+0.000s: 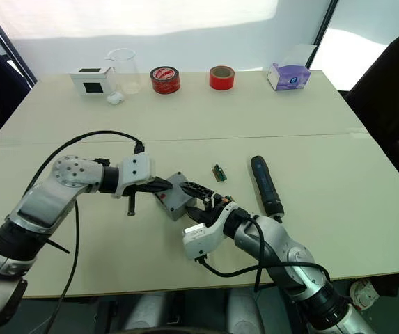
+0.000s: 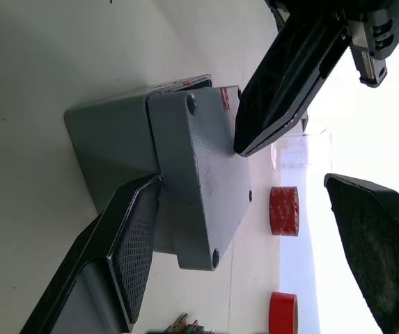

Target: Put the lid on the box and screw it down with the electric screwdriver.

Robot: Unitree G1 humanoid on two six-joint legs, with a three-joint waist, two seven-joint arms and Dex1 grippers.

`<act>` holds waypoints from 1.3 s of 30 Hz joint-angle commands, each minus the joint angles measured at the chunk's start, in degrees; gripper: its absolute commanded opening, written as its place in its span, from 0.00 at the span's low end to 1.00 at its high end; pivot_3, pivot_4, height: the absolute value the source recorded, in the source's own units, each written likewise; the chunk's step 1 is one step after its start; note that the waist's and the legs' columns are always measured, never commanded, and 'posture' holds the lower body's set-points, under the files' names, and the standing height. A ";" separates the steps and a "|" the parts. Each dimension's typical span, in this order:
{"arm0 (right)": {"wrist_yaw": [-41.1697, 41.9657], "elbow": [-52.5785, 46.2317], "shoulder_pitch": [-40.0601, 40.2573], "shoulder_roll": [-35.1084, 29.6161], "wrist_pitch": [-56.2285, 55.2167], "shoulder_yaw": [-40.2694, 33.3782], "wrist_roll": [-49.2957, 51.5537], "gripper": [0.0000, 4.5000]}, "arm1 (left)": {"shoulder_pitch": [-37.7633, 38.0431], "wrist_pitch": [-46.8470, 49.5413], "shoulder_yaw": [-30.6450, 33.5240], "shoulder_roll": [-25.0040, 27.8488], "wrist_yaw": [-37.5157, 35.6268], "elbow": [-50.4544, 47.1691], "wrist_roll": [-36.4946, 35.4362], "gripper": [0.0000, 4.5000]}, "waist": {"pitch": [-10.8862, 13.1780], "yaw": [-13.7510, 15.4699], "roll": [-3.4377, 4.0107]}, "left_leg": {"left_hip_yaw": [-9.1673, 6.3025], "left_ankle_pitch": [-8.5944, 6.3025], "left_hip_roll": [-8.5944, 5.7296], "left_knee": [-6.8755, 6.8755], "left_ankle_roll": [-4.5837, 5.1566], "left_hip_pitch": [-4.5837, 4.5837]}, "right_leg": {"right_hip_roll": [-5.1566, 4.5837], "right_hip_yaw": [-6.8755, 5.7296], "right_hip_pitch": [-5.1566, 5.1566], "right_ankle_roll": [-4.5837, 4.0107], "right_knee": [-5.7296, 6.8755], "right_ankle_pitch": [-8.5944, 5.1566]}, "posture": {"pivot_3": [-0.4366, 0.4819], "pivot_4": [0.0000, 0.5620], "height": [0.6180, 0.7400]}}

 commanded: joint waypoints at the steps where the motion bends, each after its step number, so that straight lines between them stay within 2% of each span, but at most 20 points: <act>1: 0.53 -4.16 0.22 -0.01 -0.61 -2.00 2.49 0.82 | 2.54 1.49 -3.21 0.49 -0.93 3.63 3.17 0.00 | -0.02 -0.06 0.02 | 0.00 0.00 0.00 0.00 0.00 0.01 | 0.00 0.00 0.00 0.00 0.00 0.00 | 0.48 0.27 1.00; 15: 2.05 -3.94 1.22 -1.17 -1.75 -3.89 8.38 0.82 | 4.30 3.92 -2.61 2.76 -2.74 0.75 2.41 0.00 | -0.10 -0.15 0.09 | 0.00 -0.02 0.02 -0.01 0.03 0.05 | 0.00 0.00 0.05 0.00 -0.01 -0.02 | 0.48 0.27 1.00; 18: 2.76 -3.84 1.29 -0.94 -1.05 -4.42 10.62 0.71 | 4.08 3.84 -2.80 2.67 -2.22 1.55 3.46 0.00 | -0.10 -0.16 0.09 | 0.00 -0.02 0.02 -0.01 0.03 0.05 | 0.00 0.00 0.05 0.00 -0.01 -0.02 | 0.48 0.27 1.00; 20: 3.22 -3.86 1.20 -0.73 -0.63 -4.59 11.57 0.57 | 4.09 3.80 -3.07 2.73 -2.43 1.66 3.63 0.00 | -0.10 -0.15 0.09 | 0.00 -0.02 0.02 -0.01 0.03 0.07 | 0.00 0.00 0.06 0.00 -0.01 -0.02 | 0.48 0.27 1.00; 22: 3.53 -3.89 1.23 -0.69 -0.32 -4.79 12.15 0.36 | 4.25 4.60 -3.17 2.64 -2.74 1.10 3.10 0.00 | -0.10 -0.14 0.09 | 0.00 -0.02 0.02 -0.01 0.03 0.08 | 0.00 0.00 0.07 0.00 -0.01 -0.02 | 0.48 0.27 1.00; 24: 3.79 -4.04 1.45 -0.75 -0.04 -4.99 12.54 0.21 | 4.38 5.49 -3.30 2.87 -2.86 0.75 3.03 0.00 | -0.11 -0.15 0.10 | -0.01 -0.02 0.02 -0.01 0.03 0.08 | 0.00 0.00 0.08 -0.01 -0.01 -0.02 | 0.48 0.27 1.00; 25: 3.90 -4.18 1.59 -0.82 0.05 -5.12 12.71 0.09 | 4.51 5.84 -3.45 3.23 -3.10 0.54 3.12 0.00 | -0.12 -0.15 0.10 | -0.01 -0.02 0.02 -0.01 0.03 0.09 | 0.00 0.00 0.08 -0.01 -0.01 -0.02 | 0.48 0.27 1.00; 26: 3.99 -4.36 1.77 -0.87 0.18 -5.27 12.93 0.01 | 4.66 5.94 -3.48 3.48 -3.28 0.35 3.15 0.00 | -0.13 -0.15 0.11 | -0.01 -0.02 0.02 -0.01 0.03 0.09 | 0.00 0.00 0.09 -0.01 -0.01 -0.02 | 0.48 0.27 1.00; 39: 7.84 -5.90 4.50 -1.20 3.43 -6.10 18.23 0.01 | 3.94 11.64 -0.46 2.25 -3.01 -2.31 -1.14 0.00 | -0.18 -0.11 0.17 | -0.01 -0.05 0.03 -0.02 0.07 0.11 | 0.00 0.00 0.12 -0.09 -0.03 -0.09 | 0.48 0.27 1.00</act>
